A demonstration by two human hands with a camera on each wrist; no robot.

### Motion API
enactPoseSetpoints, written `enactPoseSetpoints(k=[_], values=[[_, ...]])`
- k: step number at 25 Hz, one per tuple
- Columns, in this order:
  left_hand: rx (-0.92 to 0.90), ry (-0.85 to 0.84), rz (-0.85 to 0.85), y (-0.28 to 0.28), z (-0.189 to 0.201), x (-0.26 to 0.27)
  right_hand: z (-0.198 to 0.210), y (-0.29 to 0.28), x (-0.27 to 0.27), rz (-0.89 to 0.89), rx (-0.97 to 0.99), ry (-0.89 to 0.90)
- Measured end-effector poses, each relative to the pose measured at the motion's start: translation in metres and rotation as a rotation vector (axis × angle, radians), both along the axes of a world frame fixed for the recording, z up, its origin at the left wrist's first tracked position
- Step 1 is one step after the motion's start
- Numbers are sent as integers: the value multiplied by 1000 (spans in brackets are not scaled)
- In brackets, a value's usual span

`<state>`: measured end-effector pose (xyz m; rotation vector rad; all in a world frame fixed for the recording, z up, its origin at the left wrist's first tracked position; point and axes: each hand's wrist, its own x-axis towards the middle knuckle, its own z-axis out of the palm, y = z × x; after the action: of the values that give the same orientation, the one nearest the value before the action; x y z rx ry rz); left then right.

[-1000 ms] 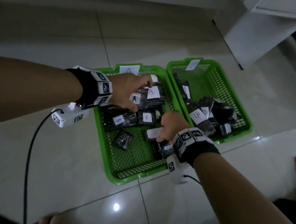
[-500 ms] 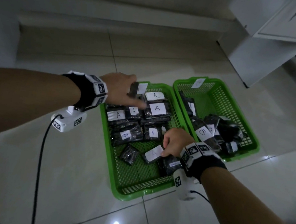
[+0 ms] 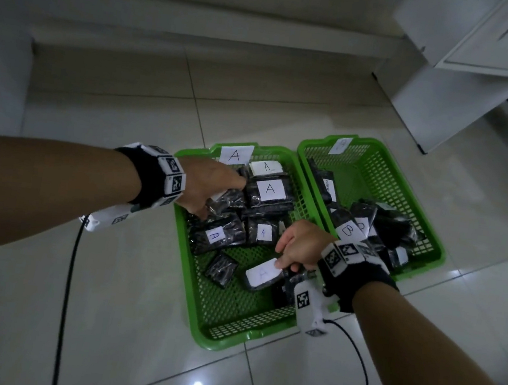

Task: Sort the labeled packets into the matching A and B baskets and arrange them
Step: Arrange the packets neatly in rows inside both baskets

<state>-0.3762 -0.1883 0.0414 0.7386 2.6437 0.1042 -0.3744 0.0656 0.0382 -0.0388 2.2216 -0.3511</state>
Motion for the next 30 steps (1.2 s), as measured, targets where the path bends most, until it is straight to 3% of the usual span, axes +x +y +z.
enactPoseSetpoints(k=[4,7,12,14,21,25,30], values=[[23,3,-11,-1,1,0,25,13,-15,2,-70,-11],[76,17,-3,-5,2,1,41,13,-33,-59,-142,86],[362,221,394,-30,33,-17,33,-25,-58,-320,-334,437],[409,299,482,-43,37,-21,19,-49,-67,-338,-367,573],[272,119,147,-42,17,-13,-1,-96,-82,-210,-289,658],[197,41,128,-42,5,-14,-1,-93,-74,-169,-306,751],[270,38,129,-41,0,-14,2,-57,-63,-116,-217,811]])
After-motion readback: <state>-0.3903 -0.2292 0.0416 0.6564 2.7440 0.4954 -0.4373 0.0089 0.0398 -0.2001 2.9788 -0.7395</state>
